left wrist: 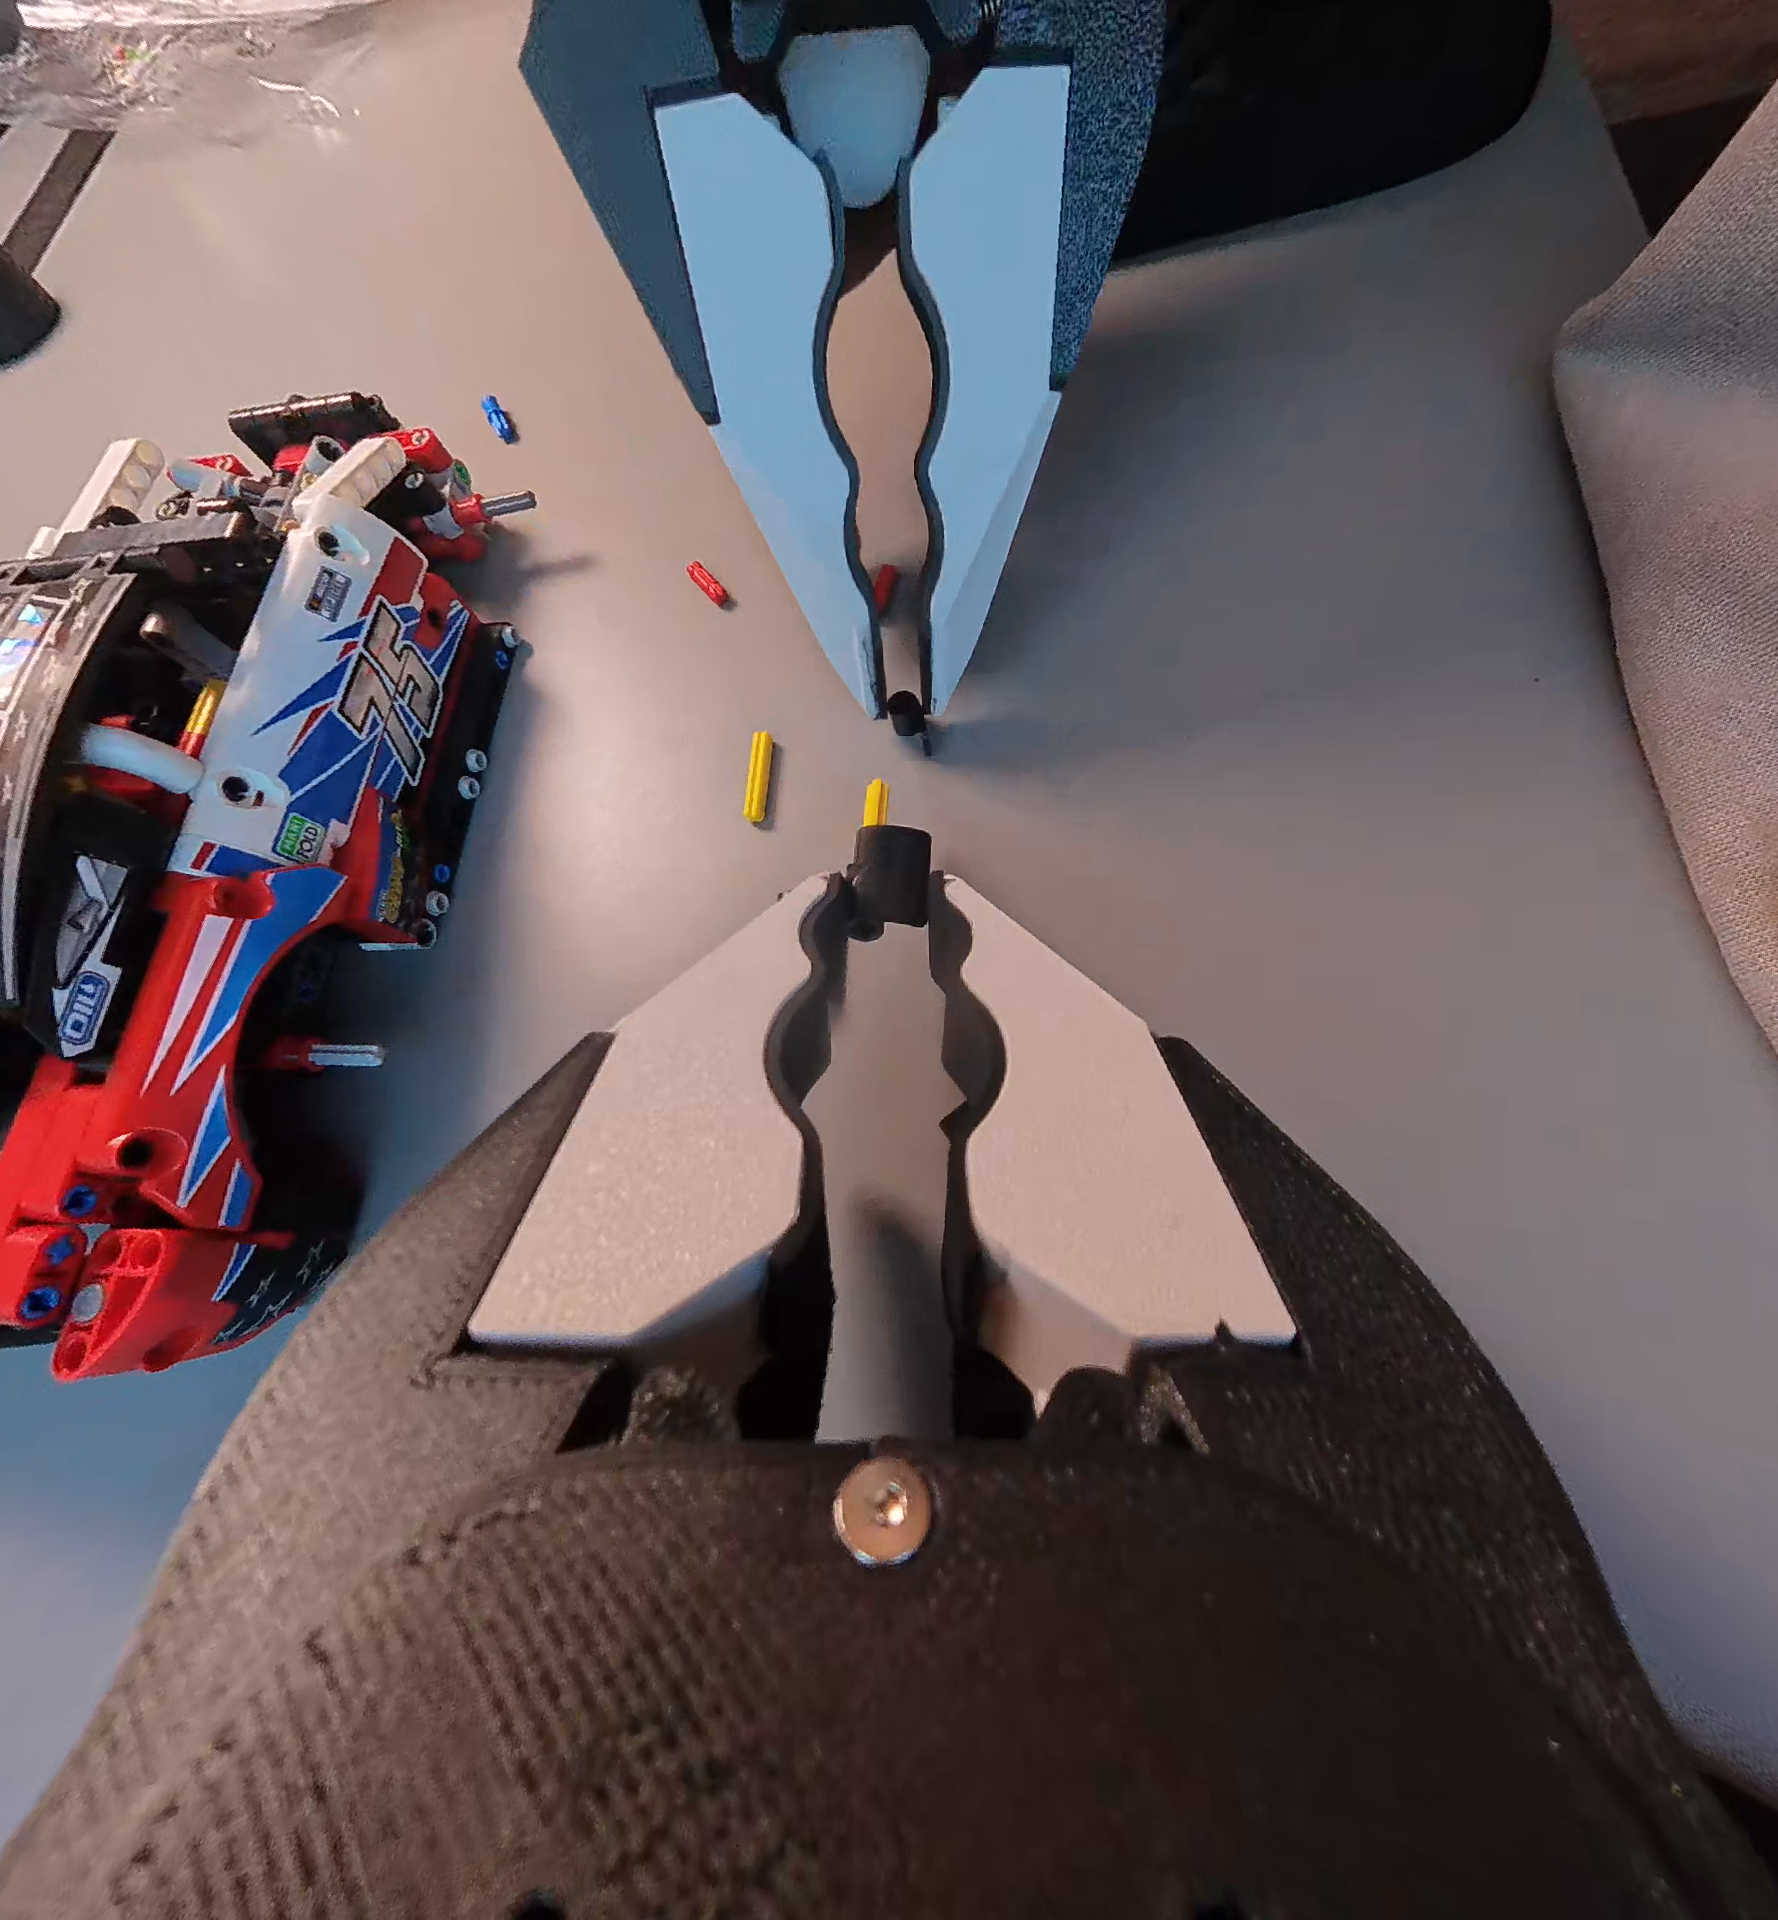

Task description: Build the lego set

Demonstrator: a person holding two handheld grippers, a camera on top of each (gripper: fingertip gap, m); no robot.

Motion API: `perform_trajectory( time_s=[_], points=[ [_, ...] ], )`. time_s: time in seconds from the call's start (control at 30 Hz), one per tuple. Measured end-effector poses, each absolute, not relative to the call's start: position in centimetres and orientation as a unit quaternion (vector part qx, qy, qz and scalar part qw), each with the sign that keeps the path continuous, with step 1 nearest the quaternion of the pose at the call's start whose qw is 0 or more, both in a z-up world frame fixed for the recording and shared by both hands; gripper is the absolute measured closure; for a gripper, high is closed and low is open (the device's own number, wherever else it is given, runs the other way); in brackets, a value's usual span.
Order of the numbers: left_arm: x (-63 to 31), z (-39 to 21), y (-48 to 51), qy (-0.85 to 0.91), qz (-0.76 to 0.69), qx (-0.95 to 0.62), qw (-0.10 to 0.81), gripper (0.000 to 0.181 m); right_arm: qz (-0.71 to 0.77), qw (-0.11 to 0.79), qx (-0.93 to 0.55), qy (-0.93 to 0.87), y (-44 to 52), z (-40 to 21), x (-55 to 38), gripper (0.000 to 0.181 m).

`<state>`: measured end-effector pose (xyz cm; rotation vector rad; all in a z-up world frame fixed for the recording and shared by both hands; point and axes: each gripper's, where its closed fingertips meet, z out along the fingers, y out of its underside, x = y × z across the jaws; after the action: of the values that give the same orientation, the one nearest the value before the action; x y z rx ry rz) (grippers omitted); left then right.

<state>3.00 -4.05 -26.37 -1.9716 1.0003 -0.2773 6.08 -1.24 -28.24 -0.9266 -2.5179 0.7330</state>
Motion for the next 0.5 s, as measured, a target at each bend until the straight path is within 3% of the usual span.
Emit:
perform_trajectory(
  time_s=[0.13, 0.37, 0.5],
  points=[
    [2.92, -26.09, -4.01, 0.399, -0.112, -0.794, 0.445, 0.168, 0.275, 0.120, -0.329, -0.895, -1.51, -28.36, 5.91, 0.176],
    [3.18, -26.37, -4.27, 0.402, -0.122, -0.795, 0.438, 0.167, 0.290, -0.121, -0.404, -0.859, -0.98, -28.50, 6.31, 0.176],
    [3.41, -26.48, -4.20, 0.405, -0.116, -0.793, 0.440, 0.167, 0.286, -0.167, -0.436, -0.837, -0.76, -28.48, 5.84, 0.176]
  ],
)
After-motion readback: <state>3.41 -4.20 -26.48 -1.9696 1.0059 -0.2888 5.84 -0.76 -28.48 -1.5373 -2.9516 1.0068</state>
